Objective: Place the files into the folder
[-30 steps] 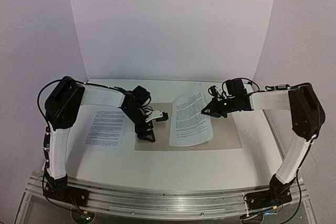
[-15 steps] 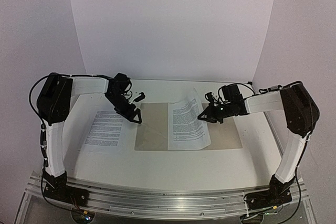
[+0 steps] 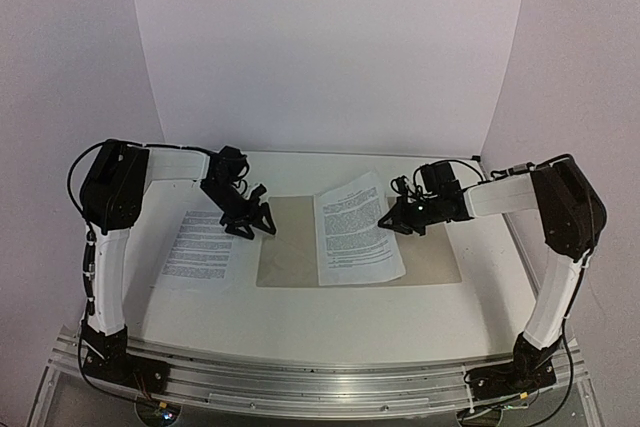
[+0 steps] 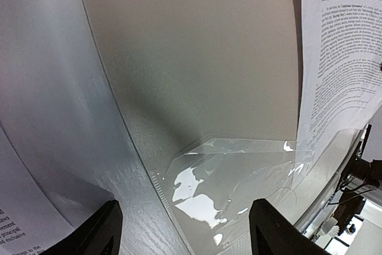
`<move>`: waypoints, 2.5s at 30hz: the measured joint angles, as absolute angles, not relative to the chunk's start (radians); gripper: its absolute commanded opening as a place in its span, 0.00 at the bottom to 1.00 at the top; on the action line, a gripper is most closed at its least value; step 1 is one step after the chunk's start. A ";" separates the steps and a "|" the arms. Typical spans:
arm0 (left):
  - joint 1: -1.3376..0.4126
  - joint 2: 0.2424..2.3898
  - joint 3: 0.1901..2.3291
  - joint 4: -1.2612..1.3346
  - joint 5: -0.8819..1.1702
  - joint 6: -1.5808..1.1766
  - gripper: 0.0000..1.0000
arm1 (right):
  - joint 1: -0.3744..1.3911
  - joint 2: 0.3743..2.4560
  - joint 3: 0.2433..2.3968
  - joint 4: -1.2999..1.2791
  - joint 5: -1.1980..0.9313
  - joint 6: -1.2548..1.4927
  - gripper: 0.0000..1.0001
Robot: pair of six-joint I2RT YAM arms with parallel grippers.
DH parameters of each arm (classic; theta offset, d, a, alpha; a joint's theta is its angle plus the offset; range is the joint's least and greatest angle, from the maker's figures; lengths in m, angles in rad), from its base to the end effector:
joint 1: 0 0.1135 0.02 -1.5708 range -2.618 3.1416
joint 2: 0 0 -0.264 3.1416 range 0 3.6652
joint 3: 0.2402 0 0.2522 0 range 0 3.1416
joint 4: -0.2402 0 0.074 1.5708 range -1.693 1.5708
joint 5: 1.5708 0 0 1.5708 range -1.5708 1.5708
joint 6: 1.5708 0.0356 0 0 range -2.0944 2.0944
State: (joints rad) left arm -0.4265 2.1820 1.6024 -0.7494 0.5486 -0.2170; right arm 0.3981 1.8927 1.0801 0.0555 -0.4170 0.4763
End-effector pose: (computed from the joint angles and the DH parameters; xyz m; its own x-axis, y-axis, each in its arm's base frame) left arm 0.3877 -0.1966 0.1444 -0.9637 0.2361 -0.1248 0.2654 0.7946 -0.5460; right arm 0.3566 0.1656 0.1542 -0.8496 0.0975 -0.5184 -0.2659 0.7697 0.5805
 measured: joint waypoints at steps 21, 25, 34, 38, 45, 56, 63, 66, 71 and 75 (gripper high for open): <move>-0.427 2.191 1.595 -0.733 0.612 -0.262 0.70 | 0.468 2.041 1.160 0.158 -0.375 0.563 0.00; -0.427 2.193 1.595 -0.731 0.625 -0.263 0.69 | 0.495 2.054 1.167 0.204 -0.382 0.594 0.00; -0.427 2.194 1.588 -0.722 0.642 -0.266 0.69 | 0.530 2.100 1.191 0.295 -0.393 0.655 0.00; -0.427 2.194 1.585 -0.716 0.647 -0.268 0.69 | 0.535 2.113 1.191 0.315 -0.392 0.678 0.00; -0.427 2.194 1.582 -0.709 0.656 -0.271 0.69 | 0.545 2.162 1.222 0.349 -0.397 0.692 0.00; -0.427 2.194 1.577 -0.703 0.664 -0.271 0.69 | 0.585 2.179 1.228 0.381 -0.462 0.703 0.00; -0.427 2.194 1.577 -0.702 0.665 -0.271 0.69 | 0.562 2.180 1.238 0.381 -0.526 0.679 0.00; -0.427 2.194 1.576 -0.700 0.667 -0.271 0.69 | 0.560 2.189 1.245 0.381 -0.530 0.683 0.00; -0.427 2.194 1.574 -0.697 0.674 -0.273 0.69 | 0.571 2.209 1.250 0.381 -0.525 0.708 0.00; -0.427 2.194 1.568 -0.688 0.685 -0.284 0.68 | 0.574 2.212 1.249 0.387 -0.514 0.748 0.00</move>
